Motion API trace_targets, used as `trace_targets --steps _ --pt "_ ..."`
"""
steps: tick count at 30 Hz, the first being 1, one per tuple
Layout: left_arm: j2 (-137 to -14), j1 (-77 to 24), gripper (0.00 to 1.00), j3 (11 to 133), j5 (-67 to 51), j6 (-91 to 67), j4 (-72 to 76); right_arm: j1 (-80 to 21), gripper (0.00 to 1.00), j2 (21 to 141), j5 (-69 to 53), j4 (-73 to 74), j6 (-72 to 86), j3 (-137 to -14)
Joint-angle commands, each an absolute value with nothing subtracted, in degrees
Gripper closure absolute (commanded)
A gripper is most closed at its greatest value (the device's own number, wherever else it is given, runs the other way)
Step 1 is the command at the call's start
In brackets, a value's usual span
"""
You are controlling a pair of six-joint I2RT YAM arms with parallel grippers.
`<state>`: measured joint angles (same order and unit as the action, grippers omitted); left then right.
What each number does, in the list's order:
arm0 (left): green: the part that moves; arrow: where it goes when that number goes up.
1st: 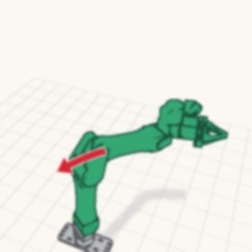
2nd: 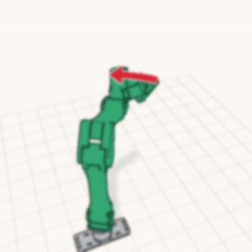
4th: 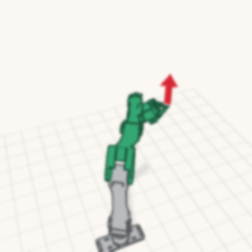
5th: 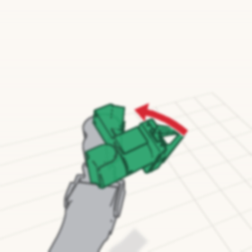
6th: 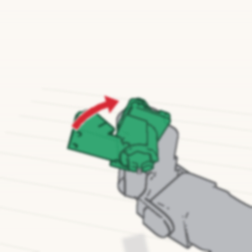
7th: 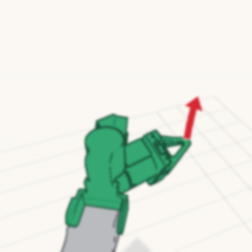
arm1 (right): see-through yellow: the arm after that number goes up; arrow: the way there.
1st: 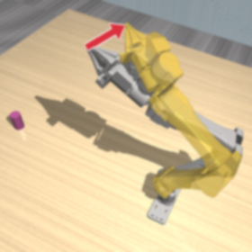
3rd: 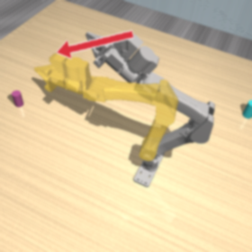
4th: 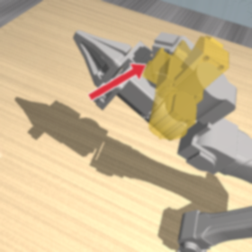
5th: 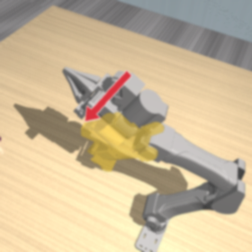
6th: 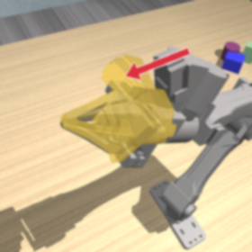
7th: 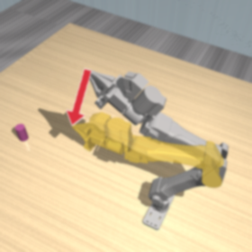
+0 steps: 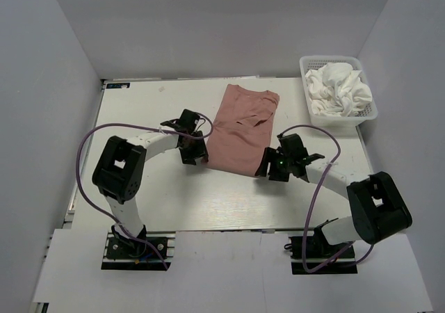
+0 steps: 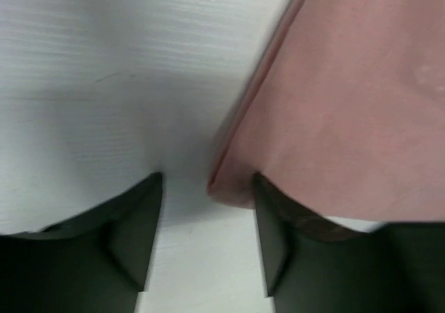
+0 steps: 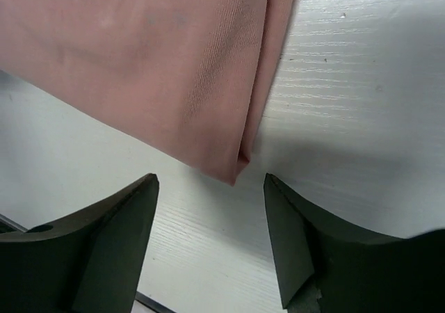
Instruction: Fold and stack the t-shirts
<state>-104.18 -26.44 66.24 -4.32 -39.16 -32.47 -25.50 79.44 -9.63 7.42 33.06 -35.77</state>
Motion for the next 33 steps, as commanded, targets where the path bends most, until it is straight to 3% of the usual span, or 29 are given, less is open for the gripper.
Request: trace_targets --steps 1,6,7,9,11,13,14,19,26,33 --pt "-104.5 -27.2 0.40 64.6 -8.2 -38.7 -29.2 -25.4 0.34 80.2 -11.7 3.3 36.0 -35.4" --pt "-104.5 -28.4 0.66 62.2 -11.0 -38.7 -26.9 -25.4 0.46 81.1 -9.8 1.7 37.0 -35.0" --pt "-104.5 -28.4 0.77 62.2 -11.0 -38.7 -26.9 -25.3 0.46 81.8 -9.4 1.4 37.0 -35.1" --pt "-105.0 -28.9 0.84 62.2 -11.0 -38.7 -26.9 -25.1 0.52 82.5 -7.6 1.7 36.9 -35.9" --pt "-105.0 -28.9 1.00 62.8 -10.3 -38.7 -28.1 -25.3 0.67 83.4 -7.6 2.1 36.7 -36.6" --pt "-105.0 -28.9 1.00 62.8 -9.7 -38.7 -28.7 -25.7 0.83 82.8 -7.6 2.5 36.6 -36.5" --pt "-104.5 -29.4 1.00 62.3 -9.7 -38.7 -28.7 -25.5 1.00 82.5 -7.2 2.5 36.6 -36.2" --pt "-98.3 -30.1 1.00 59.3 -9.7 -38.7 -31.9 -26.0 1.00 77.5 -9.0 8.6 33.8 -35.1" --pt "-76.8 -32.7 1.00 47.4 -14.8 -44.8 -37.0 -28.2 1.00 59.4 -13.9 29.2 29.2 -34.0" --pt "-61.2 -33.8 1.00 51.3 -12.9 -47.5 -45.5 -28.8 1.00 51.9 -20.6 38.0 28.4 -42.7"
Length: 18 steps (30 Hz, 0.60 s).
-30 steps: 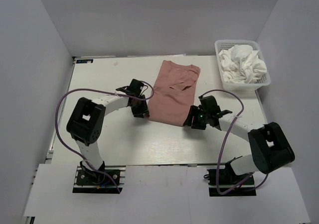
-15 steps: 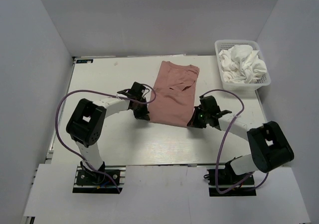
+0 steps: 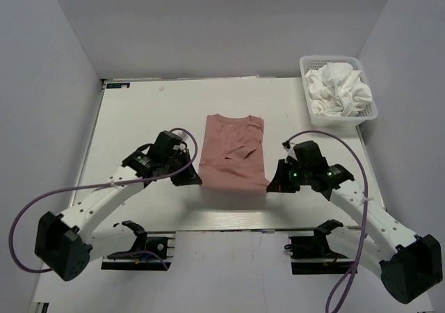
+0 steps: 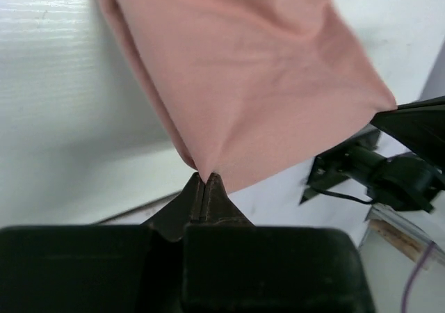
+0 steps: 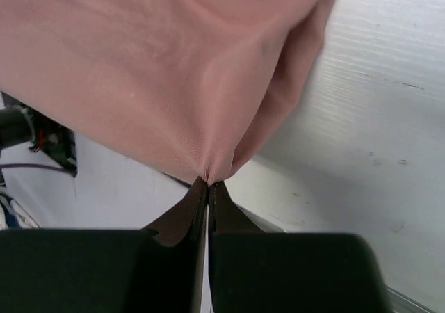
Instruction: Fold and stack the t-shirts
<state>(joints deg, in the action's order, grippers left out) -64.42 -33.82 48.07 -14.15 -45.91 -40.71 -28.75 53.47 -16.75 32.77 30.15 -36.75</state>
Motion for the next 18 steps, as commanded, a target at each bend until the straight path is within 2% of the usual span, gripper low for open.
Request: trace_targets --steps 1,4,10,18 --pt "-61.2 -33.8 1.00 53.9 -12.3 -47.5 -45.5 -28.9 1.00 51.9 -21.0 38.1 27.2 -43.8" --pt "-61.2 -33.8 1.00 59.4 -9.5 -47.0 -47.1 -28.7 1.00 53.9 -19.8 38.2 25.8 -50.0" --pt "-69.2 -32.5 1.00 69.4 -0.7 -45.4 -48.3 -28.1 1.00 62.2 -17.8 39.4 22.7 -62.0" --pt "-84.0 -32.0 1.00 85.4 13.7 -47.4 -54.7 -25.6 1.00 72.5 -16.4 38.1 21.6 -68.6"
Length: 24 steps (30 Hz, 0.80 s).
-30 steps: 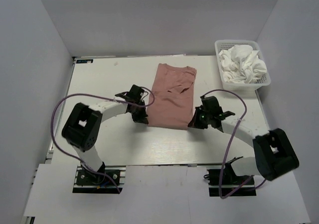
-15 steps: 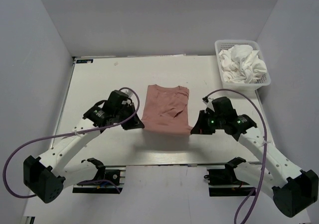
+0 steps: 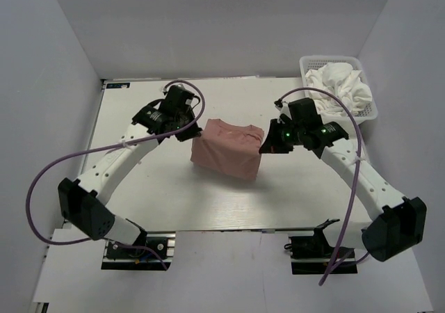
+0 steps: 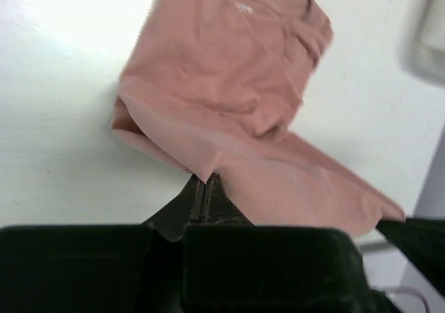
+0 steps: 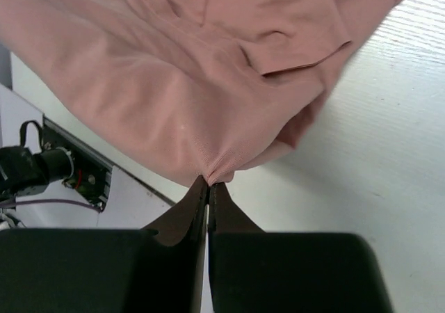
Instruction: Fold and stack the t-shirts
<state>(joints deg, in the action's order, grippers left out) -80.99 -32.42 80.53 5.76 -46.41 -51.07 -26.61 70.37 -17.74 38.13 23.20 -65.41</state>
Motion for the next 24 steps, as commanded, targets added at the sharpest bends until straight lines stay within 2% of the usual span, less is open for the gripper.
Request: trace_targets --steps 1,11,24 --pt "-85.4 -32.0 1.00 86.5 14.6 -47.9 -54.8 -24.4 1.00 73.6 -16.2 37.5 21.9 -69.8" --pt "-98.4 -27.9 1.00 99.5 16.4 -43.7 -52.1 -18.4 1.00 81.9 -18.2 31.4 22.1 -73.8" --pt "-118.7 -23.3 1.00 114.1 10.5 -40.4 -49.0 -11.3 1.00 98.9 -23.6 26.5 20.6 -82.3"
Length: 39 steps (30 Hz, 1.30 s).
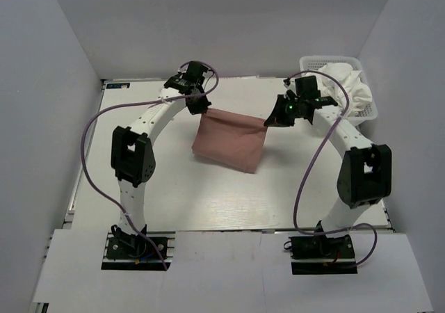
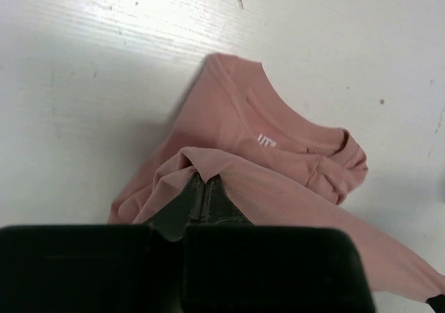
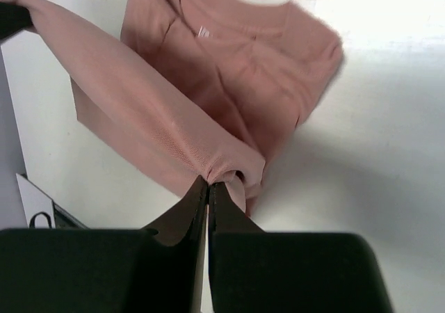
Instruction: Fold and stack the t-shirts
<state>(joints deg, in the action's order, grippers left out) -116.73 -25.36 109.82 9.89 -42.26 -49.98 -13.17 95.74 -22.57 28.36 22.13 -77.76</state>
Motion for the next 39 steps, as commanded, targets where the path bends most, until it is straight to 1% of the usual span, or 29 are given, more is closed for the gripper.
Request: trace_targets --steps 1,6,7,11,12,13,14,15,16,17,18,20,22,24,25,27,28,29,31,34,35,37,39 --pt "-119.8 -22.8 1.00 114.8 9.8 -39.8 -48.2 -10.8 1.00 100.7 -24.3 26.1 20.7 -82.8" --pt "-125.6 -21.5 1.00 119.5 8.1 -39.3 -47.1 -9.4 1.00 107.0 -25.7 24.4 21.3 -85.3" --pt "-127.1 -21.5 1.00 119.5 8.1 -39.3 -47.1 -9.2 1.00 109.7 -26.3 24.7 21.4 -86.5" --pt "-129.0 -21.0 1.00 120.2 5.5 -38.1 -45.4 -8.8 1.00 114.2 -28.1 23.6 22.1 -86.9" --pt "-129.0 -21.0 0.97 120.2 5.4 -38.1 -44.7 -8.8 1.00 114.9 -28.3 22.9 22.2 -87.2" --pt "-129.7 -21.0 0.86 120.2 5.4 -37.4 -44.7 -8.6 1.00 115.2 -28.5 22.9 22.4 -87.7" --pt "-129.7 -21.0 0.53 120.8 4.9 -36.8 -44.7 -8.7 0.88 116.6 -28.1 22.9 22.4 -88.1" --pt "-129.7 -21.0 0.35 120.8 4.9 -36.8 -44.2 -8.8 0.79 116.9 -28.2 23.3 22.4 -89.0" --pt "-130.2 -21.0 0.17 121.5 4.9 -36.2 -44.2 -8.7 0.67 117.2 -28.3 23.6 22.4 -90.1" --pt "-130.3 -21.0 0.01 122.1 4.4 -35.5 -44.2 -8.7 0.35 117.3 -28.4 23.8 22.2 -91.0" --pt "-130.3 -21.0 0.00 122.7 4.4 -35.5 -44.7 -8.8 0.10 117.1 -28.2 24.5 21.9 -91.4" --pt "-128.0 -21.0 0.00 123.2 3.8 -35.0 -44.7 -9.3 0.10 115.2 -28.0 24.9 21.1 -91.9" --pt "-125.6 -21.0 0.00 121.0 2.7 -34.3 -44.7 -9.3 0.10 112.9 -27.9 24.9 21.2 -91.3" --pt "-121.1 -22.2 0.00 116.4 2.2 -33.8 -43.0 -9.6 0.10 109.0 -28.6 23.0 21.4 -88.7" --pt "-119.5 -22.2 0.00 114.3 -0.8 -33.7 -42.0 -9.7 0.10 108.2 -28.9 22.2 22.2 -86.9" --pt "-114.2 -22.8 0.00 105.2 -6.2 -33.7 -36.3 -10.0 0.10 105.9 -30.1 19.1 22.7 -83.3" --pt "-112.6 -22.8 0.00 101.7 -10.6 -33.7 -33.6 -10.3 0.10 105.6 -33.0 18.0 23.9 -82.5" --pt "-111.3 -22.8 0.00 95.9 -12.2 -34.4 -31.5 -10.6 0.10 105.2 -33.9 17.1 24.9 -81.7" --pt "-109.0 -23.3 0.00 90.2 -16.7 -33.8 -27.2 -12.0 0.10 104.9 -36.5 13.3 26.4 -79.1" --pt "-107.1 -23.9 0.00 84.8 -18.3 -32.2 -22.8 -14.9 0.10 104.6 -36.4 10.6 26.8 -75.5" --pt "-106.5 -23.9 0.00 81.1 -18.3 -31.5 -21.5 -15.4 0.10 104.5 -36.1 9.2 27.5 -74.5" --pt "-106.5 -23.9 0.00 76.8 -17.5 -31.5 -19.3 -16.4 0.10 104.9 -37.0 6.2 28.5 -69.8" --pt "-107.9 -22.6 0.00 75.0 -18.3 -31.5 -18.2 -16.4 0.10 105.4 -38.8 2.0 30.2 -66.6"
